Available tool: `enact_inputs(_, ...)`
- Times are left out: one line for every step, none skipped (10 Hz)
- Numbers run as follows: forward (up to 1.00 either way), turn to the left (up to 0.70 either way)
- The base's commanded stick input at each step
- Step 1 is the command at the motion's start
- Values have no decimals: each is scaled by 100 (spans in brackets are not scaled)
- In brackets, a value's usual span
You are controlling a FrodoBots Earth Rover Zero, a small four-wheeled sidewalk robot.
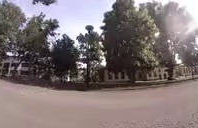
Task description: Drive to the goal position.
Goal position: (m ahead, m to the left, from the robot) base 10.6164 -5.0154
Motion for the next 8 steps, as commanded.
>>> enact_inputs(44,2)
enact_inputs(44,2)
enact_inputs(44,2)
enact_inputs(44,2)
enact_inputs(44,2)
enact_inputs(44,7)
enact_inputs(44,21)
enact_inputs(44,27)
